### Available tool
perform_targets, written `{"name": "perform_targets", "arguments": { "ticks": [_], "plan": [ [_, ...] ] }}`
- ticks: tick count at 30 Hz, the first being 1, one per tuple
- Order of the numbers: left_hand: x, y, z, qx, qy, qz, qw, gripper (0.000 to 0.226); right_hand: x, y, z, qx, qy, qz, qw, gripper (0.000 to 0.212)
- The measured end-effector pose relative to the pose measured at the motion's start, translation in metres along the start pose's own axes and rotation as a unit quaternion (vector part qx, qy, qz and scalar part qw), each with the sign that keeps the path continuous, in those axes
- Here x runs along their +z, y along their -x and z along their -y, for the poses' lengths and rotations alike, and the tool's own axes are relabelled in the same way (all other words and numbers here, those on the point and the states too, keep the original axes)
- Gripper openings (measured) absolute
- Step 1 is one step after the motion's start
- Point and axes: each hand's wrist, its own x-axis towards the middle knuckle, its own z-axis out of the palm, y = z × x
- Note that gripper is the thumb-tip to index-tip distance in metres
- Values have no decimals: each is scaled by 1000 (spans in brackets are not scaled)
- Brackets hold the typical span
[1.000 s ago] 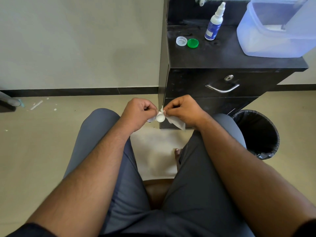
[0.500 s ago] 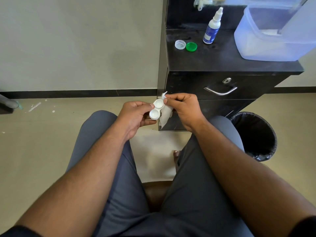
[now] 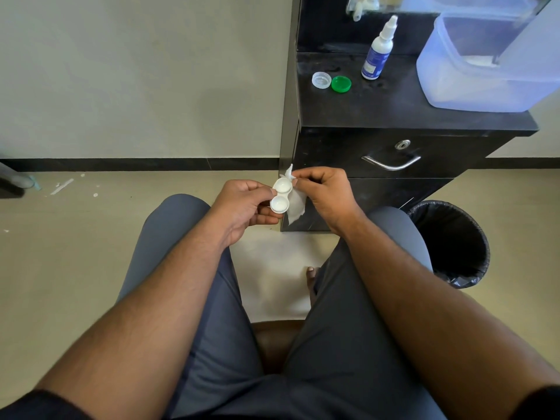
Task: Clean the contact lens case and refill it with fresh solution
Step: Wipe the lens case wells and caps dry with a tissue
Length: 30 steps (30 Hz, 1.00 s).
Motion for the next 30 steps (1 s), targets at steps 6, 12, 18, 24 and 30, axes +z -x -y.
{"name": "perform_targets", "arguments": {
  "ticks": [6,12,18,24,30],
  "plan": [
    [3,2,-1,-25,102,-1,995,11,3,0,-1,5,-14,-7,1000,17],
    [3,0,1,-18,59,18,998,10,3,-1,-3,10,-19,-30,999,17],
    [4,-3,4,18,29,-20,999,5,4,-1,-5,33,-42,-28,998,14],
    [5,-4,5,47,55,-43,996,5,4,-2,-4,56,-72,-8,996,12],
    [5,-5,3,55,58,-43,996,6,1,-4,-6,58,-59,9,997,12]
  ]
}}
